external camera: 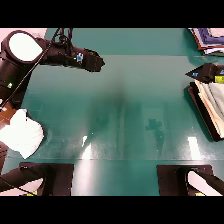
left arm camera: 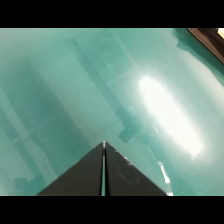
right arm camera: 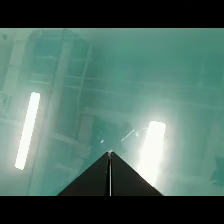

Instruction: Fold the shirts.

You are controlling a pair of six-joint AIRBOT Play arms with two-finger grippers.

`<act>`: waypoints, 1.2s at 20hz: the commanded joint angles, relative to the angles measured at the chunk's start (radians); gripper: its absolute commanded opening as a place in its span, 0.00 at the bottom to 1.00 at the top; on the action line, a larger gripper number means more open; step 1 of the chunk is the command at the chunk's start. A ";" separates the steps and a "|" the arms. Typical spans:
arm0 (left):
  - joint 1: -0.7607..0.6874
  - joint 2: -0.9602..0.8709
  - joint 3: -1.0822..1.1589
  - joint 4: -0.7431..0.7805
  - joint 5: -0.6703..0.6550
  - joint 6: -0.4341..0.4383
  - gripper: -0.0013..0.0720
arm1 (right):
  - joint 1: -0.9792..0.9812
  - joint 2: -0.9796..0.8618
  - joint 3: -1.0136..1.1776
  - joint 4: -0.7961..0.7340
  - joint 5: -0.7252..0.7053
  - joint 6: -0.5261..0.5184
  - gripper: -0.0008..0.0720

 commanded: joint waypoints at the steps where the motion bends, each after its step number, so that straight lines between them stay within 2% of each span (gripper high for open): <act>1: 0.000 0.000 0.001 0.000 0.003 0.000 0.06 | 0.001 0.001 0.000 0.000 -0.003 0.000 0.04; 12: 0.000 0.000 0.001 -0.003 0.004 -0.001 0.05 | 0.001 0.001 0.000 0.000 0.002 0.000 0.04; 14: 0.000 0.000 0.002 -0.005 0.063 -0.001 0.05 | 0.001 0.001 0.000 0.000 0.002 0.000 0.04; 15: 0.011 0.007 0.002 -0.005 0.043 -0.010 0.05 | 0.001 0.001 0.000 0.000 0.002 0.000 0.04; 17: 0.074 0.042 0.001 0.017 -0.109 -0.044 0.05 | 0.001 0.001 0.000 0.003 0.002 0.000 0.04; 20: 0.229 0.146 0.000 0.150 -0.375 -0.058 0.05 | 0.001 0.001 0.000 0.002 0.020 0.000 0.04; 24: 0.419 0.314 0.000 0.524 -0.551 -0.108 0.05 | 0.001 0.002 0.000 0.003 0.090 0.000 0.04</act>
